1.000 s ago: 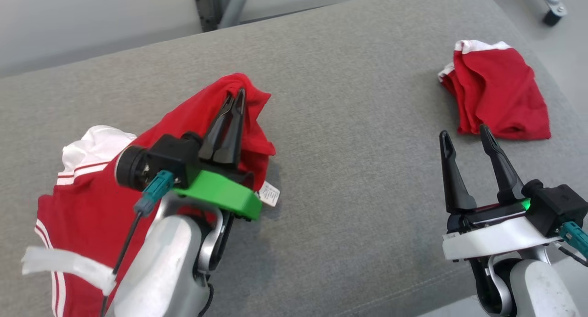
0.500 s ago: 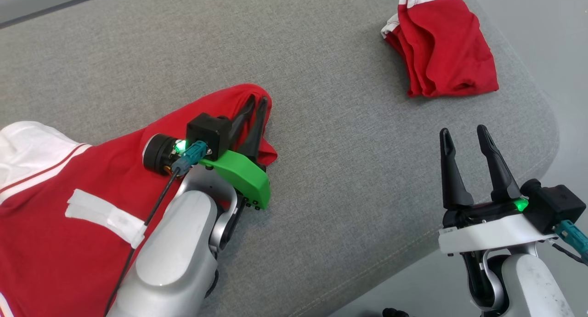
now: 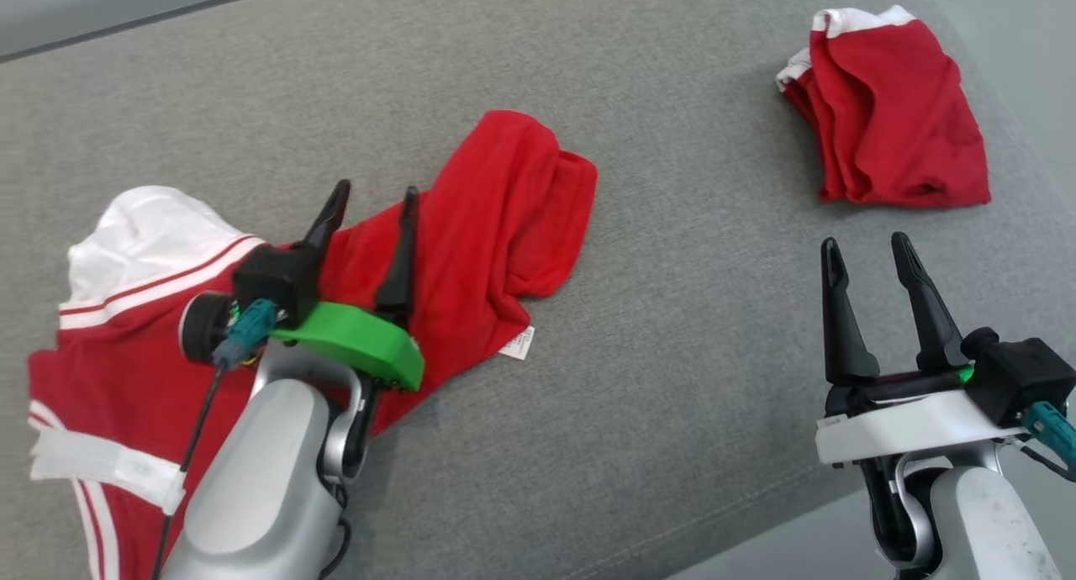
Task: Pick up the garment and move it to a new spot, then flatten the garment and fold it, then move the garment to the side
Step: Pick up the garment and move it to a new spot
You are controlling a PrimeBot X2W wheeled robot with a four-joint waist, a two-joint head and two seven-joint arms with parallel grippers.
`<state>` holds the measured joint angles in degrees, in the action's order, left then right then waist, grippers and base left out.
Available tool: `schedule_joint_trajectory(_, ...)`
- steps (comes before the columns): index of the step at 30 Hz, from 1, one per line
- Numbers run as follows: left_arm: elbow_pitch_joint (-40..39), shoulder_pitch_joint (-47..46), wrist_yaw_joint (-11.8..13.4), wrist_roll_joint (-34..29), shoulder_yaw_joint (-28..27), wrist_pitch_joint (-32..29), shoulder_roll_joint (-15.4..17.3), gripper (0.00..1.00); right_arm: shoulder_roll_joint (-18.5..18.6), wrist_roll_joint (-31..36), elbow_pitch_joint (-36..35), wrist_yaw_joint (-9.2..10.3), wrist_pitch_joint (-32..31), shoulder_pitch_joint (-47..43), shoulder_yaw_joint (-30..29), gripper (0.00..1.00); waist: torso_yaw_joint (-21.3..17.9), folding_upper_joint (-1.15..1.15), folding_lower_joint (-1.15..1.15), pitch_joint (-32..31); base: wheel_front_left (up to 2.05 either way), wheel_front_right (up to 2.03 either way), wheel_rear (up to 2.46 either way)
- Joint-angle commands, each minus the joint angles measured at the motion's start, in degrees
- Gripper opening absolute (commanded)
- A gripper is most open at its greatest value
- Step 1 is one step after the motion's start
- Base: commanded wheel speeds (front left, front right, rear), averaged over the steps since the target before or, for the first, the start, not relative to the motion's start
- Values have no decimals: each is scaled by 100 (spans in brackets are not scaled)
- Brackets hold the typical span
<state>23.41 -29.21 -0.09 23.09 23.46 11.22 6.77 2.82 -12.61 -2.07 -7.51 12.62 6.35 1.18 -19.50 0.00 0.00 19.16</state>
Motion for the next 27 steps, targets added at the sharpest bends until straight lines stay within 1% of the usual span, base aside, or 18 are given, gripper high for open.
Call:
schedule_joint_trajectory(1, -59, 165, 70, 76, -95, 69, 98, 100, 18, 73, -44, 5, -38, -78, -23, 100, 748, 0, 0, -636, 0, 0, 0)
schedule_joint_trajectory(5, -337, 561, 297, 148, -479, 190, 444, 100, 63, 160, -125, 6, -183, -209, -128, 100, 1170, 0, 0, -866, 0, 0, 0)
schedule_joint_trajectory(12, -902, 1221, 479, 306, -845, 184, 906, 100, 125, 180, -87, 5, -302, -383, -196, 100, 1560, 0, 0, -1097, 0, 0, 0)
schedule_joint_trajectory(16, -1322, 1590, 542, 381, -955, 147, 1078, 100, 178, 172, -44, 5, -372, -472, -186, 100, 1668, 0, 0, -1221, 0, 0, 0)
schedule_joint_trajectory(20, -1752, 1986, 615, 410, -961, 56, 1184, 100, 214, 155, -12, 6, -433, -560, -149, 100, 1714, 0, 0, -1349, 0, 0, 0)
schedule_joint_trajectory(27, -2382, 2598, 850, 313, -892, -96, 1234, 100, 259, 168, -10, 6, -532, -755, -106, 100, 1691, 0, 0, -1592, 0, 0, 0)
